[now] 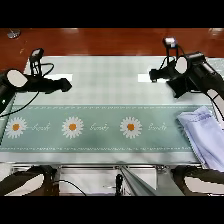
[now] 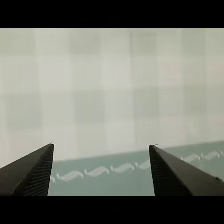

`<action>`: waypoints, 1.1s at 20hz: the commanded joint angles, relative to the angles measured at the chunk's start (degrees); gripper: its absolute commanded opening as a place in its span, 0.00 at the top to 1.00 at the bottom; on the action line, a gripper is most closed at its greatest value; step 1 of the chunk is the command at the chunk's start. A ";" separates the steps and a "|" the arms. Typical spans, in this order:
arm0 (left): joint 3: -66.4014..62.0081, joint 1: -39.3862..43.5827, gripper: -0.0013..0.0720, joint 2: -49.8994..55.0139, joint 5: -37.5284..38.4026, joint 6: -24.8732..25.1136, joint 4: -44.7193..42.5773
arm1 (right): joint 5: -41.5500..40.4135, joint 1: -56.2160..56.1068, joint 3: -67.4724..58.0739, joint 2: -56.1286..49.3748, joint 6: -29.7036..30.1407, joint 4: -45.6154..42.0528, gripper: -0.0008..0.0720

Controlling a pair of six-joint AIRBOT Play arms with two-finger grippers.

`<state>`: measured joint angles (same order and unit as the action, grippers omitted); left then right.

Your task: Fold the shirts.

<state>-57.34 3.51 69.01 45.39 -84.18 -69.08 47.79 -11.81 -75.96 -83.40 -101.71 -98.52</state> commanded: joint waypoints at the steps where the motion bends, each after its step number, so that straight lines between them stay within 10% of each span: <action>1: -0.11 -0.42 0.02 1.51 -11.47 0.11 -1.05 | -19.89 4.94 -1.46 -0.85 -19.50 -24.46 0.13; 3: -0.11 -0.39 0.02 1.68 -12.20 0.11 -1.05 | -17.90 12.02 -7.23 -5.18 -26.27 -24.85 0.13; 14: -0.11 -0.26 0.02 4.26 -7.28 0.07 -1.01 | 5.16 31.71 -19.76 -26.23 -18.49 7.13 0.14; 15: -0.11 -0.26 0.02 4.57 -6.58 0.00 -0.96 | 5.07 32.02 -19.76 -26.69 -14.40 10.84 0.24; 17: -0.11 -0.28 0.02 5.03 -5.11 -0.07 -0.85 | 5.03 32.06 -20.13 -26.32 -3.28 18.86 0.96; 22: -5.62 -3.67 0.02 4.68 6.67 5.38 -1.49 | 4.79 31.58 -29.86 -19.43 12.07 32.06 0.96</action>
<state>-59.77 1.67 73.67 43.81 -82.98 -70.39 52.51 19.77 -100.82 -106.08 -100.09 -75.35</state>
